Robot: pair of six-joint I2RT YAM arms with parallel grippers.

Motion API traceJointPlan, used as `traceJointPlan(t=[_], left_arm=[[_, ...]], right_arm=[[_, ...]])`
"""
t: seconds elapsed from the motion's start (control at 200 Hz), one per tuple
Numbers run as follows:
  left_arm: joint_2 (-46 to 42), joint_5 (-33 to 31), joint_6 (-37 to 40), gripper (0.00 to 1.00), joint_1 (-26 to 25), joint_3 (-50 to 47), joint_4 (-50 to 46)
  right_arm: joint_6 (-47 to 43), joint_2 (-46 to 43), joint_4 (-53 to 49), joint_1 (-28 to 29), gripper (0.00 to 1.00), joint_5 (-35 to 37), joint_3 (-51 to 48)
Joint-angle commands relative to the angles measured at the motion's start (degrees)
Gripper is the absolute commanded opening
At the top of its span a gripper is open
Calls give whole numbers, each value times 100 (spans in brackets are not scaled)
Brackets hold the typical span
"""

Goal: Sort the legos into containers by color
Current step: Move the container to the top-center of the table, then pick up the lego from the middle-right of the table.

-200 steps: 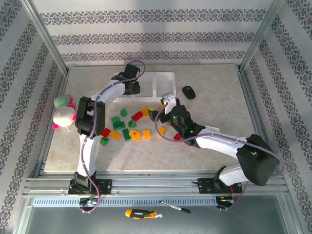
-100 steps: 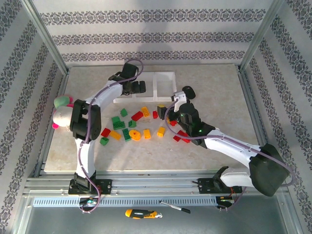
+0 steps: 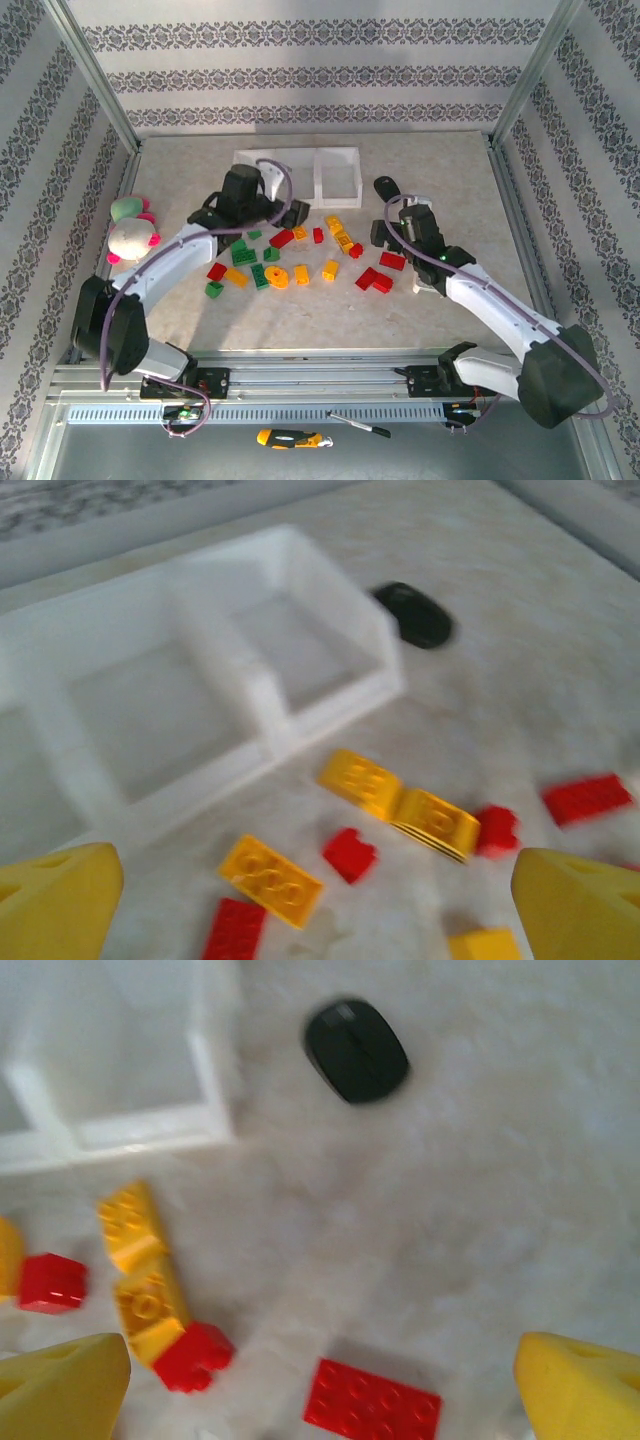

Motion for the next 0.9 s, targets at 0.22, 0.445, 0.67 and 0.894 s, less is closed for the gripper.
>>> traceJointPlan(t=[0.22,0.445,0.67,0.894], left_arm=[[-533,1451,994,99,-905,-953,1258],[-407,1498,954,99,-1265,-1103,1460],[-428,1546,1133,99,-1294,-1142,1388],[-531,1597,1271,99,-1312,-1266,1414]], right_arm=[[1258,1422,-1137,-245,98,-573,778],[1631,2129,-1275,-256,98,-621,1009],[1754,2610,-1411,-247,98,-552,1167],[1771,3106,-1570,-184,94,-562,1402]])
